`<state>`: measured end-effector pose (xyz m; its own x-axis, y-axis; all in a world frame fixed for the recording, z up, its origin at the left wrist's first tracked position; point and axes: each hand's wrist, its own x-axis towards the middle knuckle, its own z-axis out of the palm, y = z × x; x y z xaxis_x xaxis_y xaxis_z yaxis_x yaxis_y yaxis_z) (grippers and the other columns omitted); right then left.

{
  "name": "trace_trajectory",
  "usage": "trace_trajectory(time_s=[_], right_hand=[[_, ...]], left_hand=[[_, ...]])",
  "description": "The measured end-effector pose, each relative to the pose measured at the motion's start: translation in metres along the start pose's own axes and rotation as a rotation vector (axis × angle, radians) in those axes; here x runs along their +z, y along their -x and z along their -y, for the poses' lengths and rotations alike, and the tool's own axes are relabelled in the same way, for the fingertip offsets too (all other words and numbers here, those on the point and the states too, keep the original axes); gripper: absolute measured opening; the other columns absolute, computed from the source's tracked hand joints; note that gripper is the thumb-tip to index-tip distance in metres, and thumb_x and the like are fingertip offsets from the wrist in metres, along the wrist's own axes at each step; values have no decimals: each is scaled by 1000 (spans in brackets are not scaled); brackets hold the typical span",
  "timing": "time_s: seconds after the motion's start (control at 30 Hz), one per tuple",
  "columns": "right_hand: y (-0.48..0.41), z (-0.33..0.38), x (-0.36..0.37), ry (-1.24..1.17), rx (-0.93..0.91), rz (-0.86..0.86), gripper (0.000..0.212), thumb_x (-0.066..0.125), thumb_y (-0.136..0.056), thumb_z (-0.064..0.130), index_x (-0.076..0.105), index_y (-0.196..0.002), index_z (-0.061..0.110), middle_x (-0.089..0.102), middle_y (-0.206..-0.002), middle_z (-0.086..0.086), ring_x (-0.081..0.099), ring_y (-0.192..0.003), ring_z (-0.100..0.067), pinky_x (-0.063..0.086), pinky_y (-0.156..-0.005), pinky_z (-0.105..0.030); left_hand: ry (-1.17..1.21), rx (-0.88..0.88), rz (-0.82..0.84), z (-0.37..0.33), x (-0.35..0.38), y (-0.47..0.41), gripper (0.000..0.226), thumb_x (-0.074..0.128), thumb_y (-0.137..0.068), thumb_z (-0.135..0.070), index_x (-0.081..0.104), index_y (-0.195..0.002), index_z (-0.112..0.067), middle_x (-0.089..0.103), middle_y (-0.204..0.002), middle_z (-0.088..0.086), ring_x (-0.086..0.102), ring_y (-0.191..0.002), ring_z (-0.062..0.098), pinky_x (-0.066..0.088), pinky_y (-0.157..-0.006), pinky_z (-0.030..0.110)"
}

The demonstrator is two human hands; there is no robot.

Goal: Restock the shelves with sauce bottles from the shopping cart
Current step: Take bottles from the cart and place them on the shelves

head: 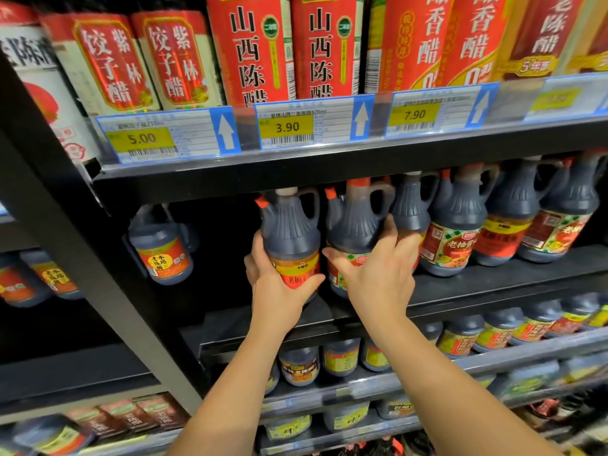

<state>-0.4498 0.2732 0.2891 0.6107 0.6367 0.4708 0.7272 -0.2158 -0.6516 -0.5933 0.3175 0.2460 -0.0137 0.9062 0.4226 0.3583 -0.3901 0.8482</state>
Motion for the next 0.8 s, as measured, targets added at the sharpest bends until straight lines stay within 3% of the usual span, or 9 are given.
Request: trace_trajectory(time_s=[0.07, 0.27, 0.47, 0.63, 0.8], right_hand=[[1, 1, 0, 6, -3, -4, 112, 74, -64, 69, 26, -150, 15, 35, -121, -10, 40, -117, -32, 48, -74, -43], [1, 2, -1, 37, -17, -4, 115, 74, -64, 69, 23, -152, 16, 36, -117, -9, 43, -114, -32, 48, -70, -41], [2, 6, 1, 88, -4, -33, 115, 74, -63, 70, 26, -151, 13, 39, -113, -9, 46, -110, -31, 46, -66, -38], [4, 8, 5, 64, 15, -69, 106, 78, -60, 66, 40, -139, 6, 41, -111, -7, 48, -106, -28, 39, -63, -32], [4, 15, 4, 107, 28, -77, 104, 80, -58, 66, 44, -134, 5, 43, -111, -8, 50, -105, -27, 47, -62, -34]], left_hand=[[3, -5, -1, -1, 1, 0, 122, 92, -60, -31, 4, -143, -53, 24, -143, -6, 33, -121, 4, 32, -88, 12], [27, -16, 7, -1, 3, 0, 122, 92, -60, -30, 4, -142, -55, 22, -141, -12, 32, -119, 1, 30, -83, 6], [46, -19, 59, -1, 0, -8, 123, 92, -61, -28, 6, -145, -51, 26, -140, -15, 38, -130, 11, 41, -102, 32], [103, -39, 101, -4, -3, -15, 124, 93, -56, -24, 15, -148, -50, 39, -143, -6, 48, -126, 13, 48, -103, 41], [176, -86, 104, -9, -3, -18, 126, 90, -45, -37, 19, -148, -50, 46, -141, -5, 53, -123, 15, 51, -100, 47]])
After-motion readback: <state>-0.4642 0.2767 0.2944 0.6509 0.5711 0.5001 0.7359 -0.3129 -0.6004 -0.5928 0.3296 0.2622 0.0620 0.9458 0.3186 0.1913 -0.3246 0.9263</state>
